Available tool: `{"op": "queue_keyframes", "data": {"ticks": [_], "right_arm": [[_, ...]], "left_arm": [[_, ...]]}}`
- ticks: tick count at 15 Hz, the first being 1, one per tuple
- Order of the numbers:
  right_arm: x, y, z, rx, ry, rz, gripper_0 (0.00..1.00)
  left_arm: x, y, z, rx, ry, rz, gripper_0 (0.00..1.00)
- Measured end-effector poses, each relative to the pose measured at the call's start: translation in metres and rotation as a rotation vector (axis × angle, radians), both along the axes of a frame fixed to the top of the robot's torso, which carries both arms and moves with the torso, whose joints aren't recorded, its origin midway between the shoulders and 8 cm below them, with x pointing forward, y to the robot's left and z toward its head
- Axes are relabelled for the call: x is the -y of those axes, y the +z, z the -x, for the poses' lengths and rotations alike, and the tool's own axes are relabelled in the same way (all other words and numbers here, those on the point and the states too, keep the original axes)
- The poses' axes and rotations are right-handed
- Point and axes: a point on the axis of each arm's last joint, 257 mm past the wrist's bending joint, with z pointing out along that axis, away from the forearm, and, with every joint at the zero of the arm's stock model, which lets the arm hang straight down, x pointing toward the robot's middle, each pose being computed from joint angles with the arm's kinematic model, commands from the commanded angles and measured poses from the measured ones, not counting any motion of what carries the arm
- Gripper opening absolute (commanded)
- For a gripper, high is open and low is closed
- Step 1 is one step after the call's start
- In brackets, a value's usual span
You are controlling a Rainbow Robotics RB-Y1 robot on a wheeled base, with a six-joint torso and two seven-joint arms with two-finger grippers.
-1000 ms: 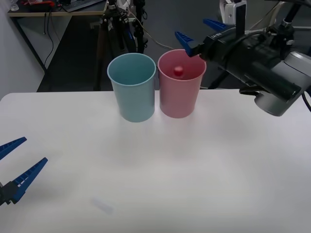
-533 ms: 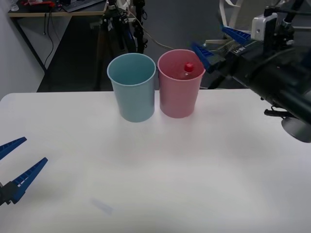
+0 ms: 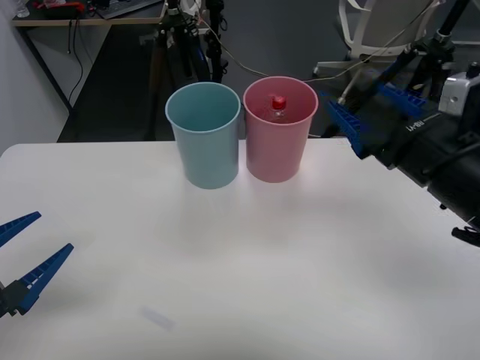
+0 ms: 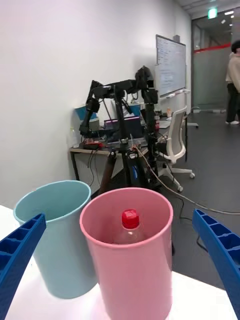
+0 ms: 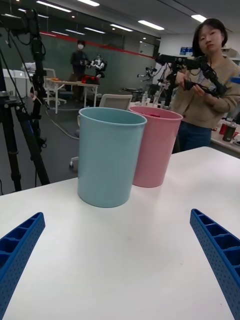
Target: Grasp the object on the table and drop it into the matching bin: aluminum can to the light blue bin, PET bottle to the pink bin.
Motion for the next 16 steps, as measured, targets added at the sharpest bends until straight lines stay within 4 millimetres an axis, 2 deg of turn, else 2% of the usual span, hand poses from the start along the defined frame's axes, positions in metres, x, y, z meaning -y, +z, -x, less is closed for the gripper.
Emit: {"op": "queue_keyframes", "data": {"ticks": [3, 6, 10, 16], "right_arm": [[0.016, -0.017, 0.022, -0.007, -0.009, -0.046, 1.00], [0.023, -0.036, 0.040, -0.025, 0.004, -0.046, 1.00], [0.031, -0.066, 0.066, -0.025, 0.023, 0.032, 1.00], [0.036, -0.122, 0.101, -0.015, 0.103, 0.141, 1.00]], "left_arm": [[0.000, 0.000, 0.000, 0.000, 0.000, 0.000, 1.00], [0.000, 0.000, 0.000, 0.000, 0.000, 0.000, 1.00], [0.000, 0.000, 0.000, 0.000, 0.000, 0.000, 1.00], [0.000, 0.000, 0.000, 0.000, 0.000, 0.000, 1.00]]}}
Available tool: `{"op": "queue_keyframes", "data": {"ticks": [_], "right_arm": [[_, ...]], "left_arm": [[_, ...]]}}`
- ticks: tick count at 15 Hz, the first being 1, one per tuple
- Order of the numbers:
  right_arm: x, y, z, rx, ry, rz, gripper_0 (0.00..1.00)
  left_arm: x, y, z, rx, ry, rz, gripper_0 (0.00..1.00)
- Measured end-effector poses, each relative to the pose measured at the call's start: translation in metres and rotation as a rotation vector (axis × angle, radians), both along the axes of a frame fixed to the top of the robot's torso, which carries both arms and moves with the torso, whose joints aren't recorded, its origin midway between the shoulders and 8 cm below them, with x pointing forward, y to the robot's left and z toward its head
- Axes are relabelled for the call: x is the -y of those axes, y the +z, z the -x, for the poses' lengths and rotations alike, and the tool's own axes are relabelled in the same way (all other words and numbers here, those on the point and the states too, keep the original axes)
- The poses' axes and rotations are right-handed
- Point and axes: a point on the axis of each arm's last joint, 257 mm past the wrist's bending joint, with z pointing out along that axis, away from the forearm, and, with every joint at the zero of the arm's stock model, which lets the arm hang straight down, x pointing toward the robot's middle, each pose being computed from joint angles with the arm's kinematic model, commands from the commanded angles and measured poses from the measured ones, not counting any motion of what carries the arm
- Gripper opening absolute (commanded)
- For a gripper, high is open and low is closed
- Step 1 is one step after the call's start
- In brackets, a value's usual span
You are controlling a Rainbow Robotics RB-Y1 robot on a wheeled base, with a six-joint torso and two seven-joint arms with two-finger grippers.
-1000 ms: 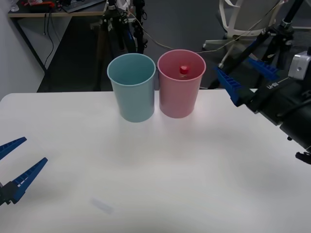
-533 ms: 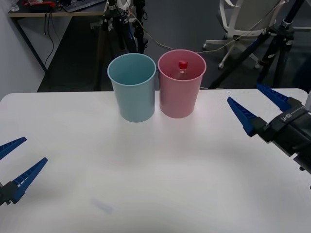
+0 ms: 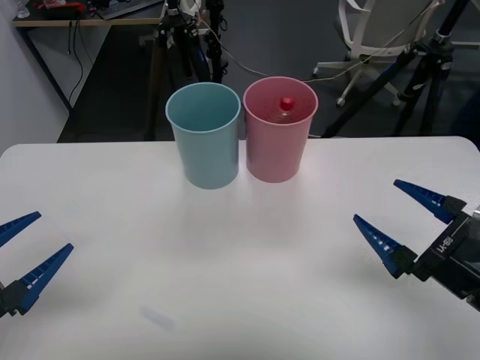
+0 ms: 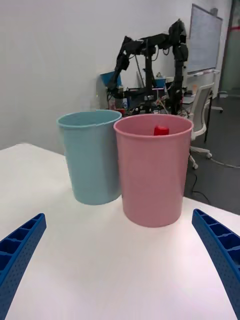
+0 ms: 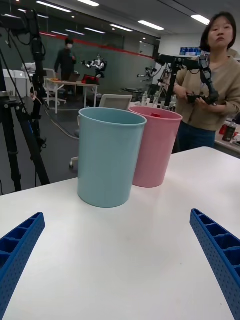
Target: Grasp the object on the table and drop it into the matching bin: aluminum can to the light blue bin, PET bottle to the pink bin.
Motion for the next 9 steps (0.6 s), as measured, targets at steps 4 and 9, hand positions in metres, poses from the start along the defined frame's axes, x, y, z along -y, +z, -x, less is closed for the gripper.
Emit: {"op": "queue_keyframes", "data": {"ticks": [4, 9], "right_arm": [[-0.001, -0.024, 0.017, -0.046, 0.019, 0.012, 1.00], [-0.003, -0.026, 0.021, -0.044, 0.034, 0.020, 1.00]], "left_arm": [[0.000, 0.000, 0.000, 0.000, 0.000, 0.000, 1.00], [0.000, 0.000, 0.000, 0.000, 0.000, 0.000, 1.00]]}}
